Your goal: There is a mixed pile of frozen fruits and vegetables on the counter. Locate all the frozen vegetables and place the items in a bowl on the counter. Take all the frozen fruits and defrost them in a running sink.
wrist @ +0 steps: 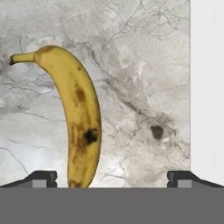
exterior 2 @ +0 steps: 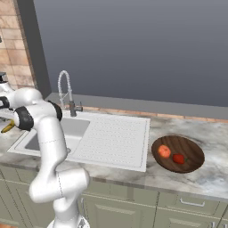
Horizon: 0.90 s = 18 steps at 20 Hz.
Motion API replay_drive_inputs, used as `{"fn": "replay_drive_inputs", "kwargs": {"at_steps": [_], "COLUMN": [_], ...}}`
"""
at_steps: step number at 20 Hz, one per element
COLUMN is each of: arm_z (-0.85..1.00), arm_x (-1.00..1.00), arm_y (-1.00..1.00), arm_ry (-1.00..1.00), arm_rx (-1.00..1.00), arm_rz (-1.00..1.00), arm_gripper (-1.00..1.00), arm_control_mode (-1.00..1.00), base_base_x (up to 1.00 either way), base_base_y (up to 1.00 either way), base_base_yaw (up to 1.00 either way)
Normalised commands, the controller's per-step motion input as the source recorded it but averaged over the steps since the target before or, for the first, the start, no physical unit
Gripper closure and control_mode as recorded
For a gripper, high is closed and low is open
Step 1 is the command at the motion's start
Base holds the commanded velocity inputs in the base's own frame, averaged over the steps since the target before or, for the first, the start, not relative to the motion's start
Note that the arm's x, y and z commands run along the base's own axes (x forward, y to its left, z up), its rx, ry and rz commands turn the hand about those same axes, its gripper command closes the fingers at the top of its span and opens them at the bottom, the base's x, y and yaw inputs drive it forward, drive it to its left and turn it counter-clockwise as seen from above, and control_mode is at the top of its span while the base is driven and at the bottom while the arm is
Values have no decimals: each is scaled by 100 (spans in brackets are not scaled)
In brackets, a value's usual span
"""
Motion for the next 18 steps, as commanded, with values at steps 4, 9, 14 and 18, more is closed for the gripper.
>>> {"fn": "replay_drive_inputs", "kwargs": {"at_steps": [4, 9, 14, 18], "arm_z": [-11, -23, -33, -20], "arm_x": [7, 10, 10, 18], "arm_y": [3, 0, 0, 9], "arm_ry": [2, 0, -3, -7], "arm_rx": [-3, -2, -1, 0], "arm_rz": [-1, 0, 0, 0], "arm_gripper": [-100, -100, -100, -100], "arm_control_mode": [-100, -100, -100, -100], "base_base_x": [0, 0, 0, 0], "base_base_y": [0, 0, 0, 0], "base_base_yaw": [0, 0, 0, 0]}}
